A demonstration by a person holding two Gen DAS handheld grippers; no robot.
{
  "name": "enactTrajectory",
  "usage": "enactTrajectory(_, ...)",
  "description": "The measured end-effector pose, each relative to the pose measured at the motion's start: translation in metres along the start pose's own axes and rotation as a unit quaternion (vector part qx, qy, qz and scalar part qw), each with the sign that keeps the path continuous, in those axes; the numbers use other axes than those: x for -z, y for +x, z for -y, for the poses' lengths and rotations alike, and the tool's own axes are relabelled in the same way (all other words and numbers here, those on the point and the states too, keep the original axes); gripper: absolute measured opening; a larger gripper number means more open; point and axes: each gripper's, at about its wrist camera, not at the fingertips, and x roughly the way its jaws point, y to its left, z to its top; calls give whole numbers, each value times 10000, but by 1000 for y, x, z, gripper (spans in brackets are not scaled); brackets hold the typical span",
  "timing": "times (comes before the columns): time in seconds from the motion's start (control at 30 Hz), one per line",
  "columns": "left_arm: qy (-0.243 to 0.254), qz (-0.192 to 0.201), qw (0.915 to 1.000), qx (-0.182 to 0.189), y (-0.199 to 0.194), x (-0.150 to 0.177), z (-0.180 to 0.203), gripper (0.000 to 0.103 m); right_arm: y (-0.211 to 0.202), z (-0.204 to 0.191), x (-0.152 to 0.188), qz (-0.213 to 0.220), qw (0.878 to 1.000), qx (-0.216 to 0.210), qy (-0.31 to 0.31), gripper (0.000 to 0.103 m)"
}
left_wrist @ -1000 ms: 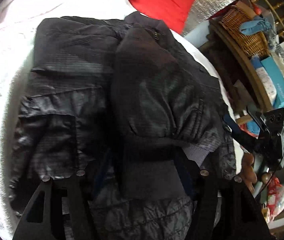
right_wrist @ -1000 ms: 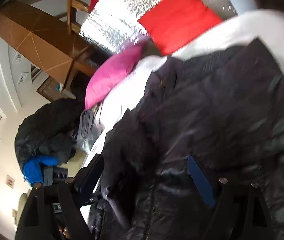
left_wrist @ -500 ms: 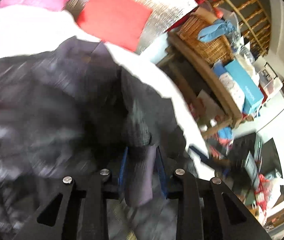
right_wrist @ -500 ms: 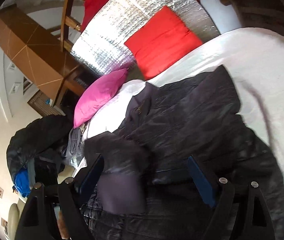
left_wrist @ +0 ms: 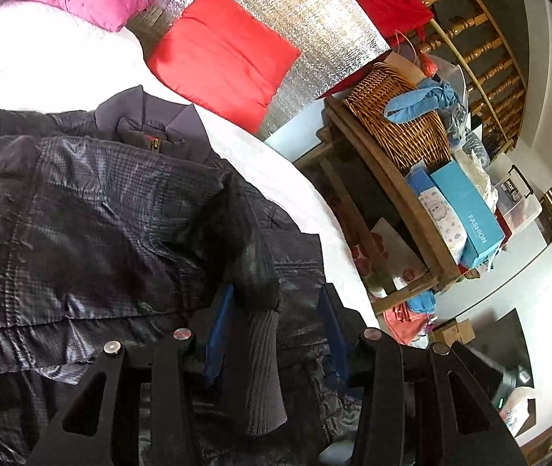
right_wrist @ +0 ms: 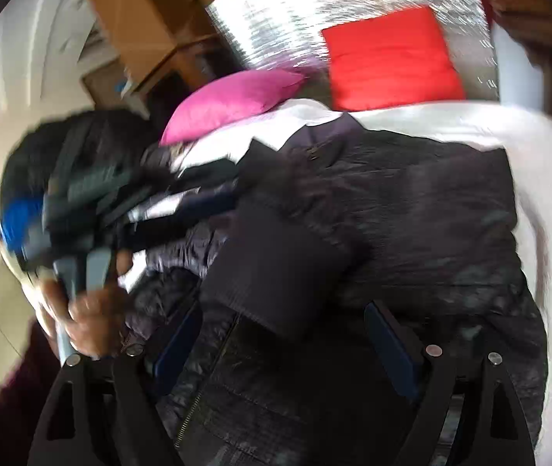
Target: Fold large clothes
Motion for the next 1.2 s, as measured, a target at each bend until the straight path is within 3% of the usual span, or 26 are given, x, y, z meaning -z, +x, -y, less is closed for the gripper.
enactTrajectory(0.1,88,-47,9999,-35,-2,2,1,46,16,-16,6,-128,9991,257,-320,88)
enactTrajectory(0.23,220,-127,9996,-86,-3,3,4,46,43,-29,5,-172,9930,1008,-587,88)
enactTrajectory(0.3,289,-149,9994,-138,-8,2,4,46,49,-24,-3,-47,9900,1345,-412,87)
enactTrajectory(0.4,477,-43,9984,-308,-27,-2,5,46,27,8,-20,572,9858,1465,580,87)
enactTrajectory(0.47,652,131,9962,-565,-46,-6,3,47,0,47,-26,1100,9717,1320,1621,87)
enactTrajectory(0.53,766,250,9924,-935,-63,-8,-4,55,-21,98,-18,1456,9396,1114,2891,87)
enactTrajectory(0.57,819,361,9872,-1321,-75,-9,-12,55,-27,119,-11,1587,9225,959,3385,87)
enactTrajectory(0.6,808,454,9829,-1592,-85,-10,-20,55,-33,136,-4,1685,9088,759,3740,87)
enactTrajectory(0.63,768,518,9802,-1750,-91,-11,-27,55,-36,140,-4,1702,9068,689,3795,87)
enactTrajectory(0.7,556,676,9718,-2189,-111,-14,-49,55,-37,132,-16,1607,9254,675,3366,87)
enactTrajectory(0.73,405,769,9621,-2585,-122,-16,-64,55,-34,124,-24,1505,9365,691,3091,87)
enactTrajectory(0.8,136,866,9510,-2966,-136,-18,-87,55,-29,115,-37,1356,9504,885,2655,87)
enactTrajectory(0.87,-274,851,9496,-3005,-144,-17,-110,55,-24,120,-43,1365,9510,1009,2584,86)
enactTrajectory(0.97,-761,681,9473,-3037,-143,-17,-137,54,-8,145,-56,1133,9482,846,2845,75)
enactTrajectory(1.03,-781,576,9425,-3199,-137,-17,-142,51,5,153,-63,979,9500,807,2852,71)
enactTrajectory(1.13,-668,385,9422,-3261,-124,-18,-147,42,30,159,-67,652,9511,985,2855,59)
enactTrajectory(1.2,-494,295,9396,-3375,-115,-17,-144,41,42,166,-64,458,9487,1171,2902,41)
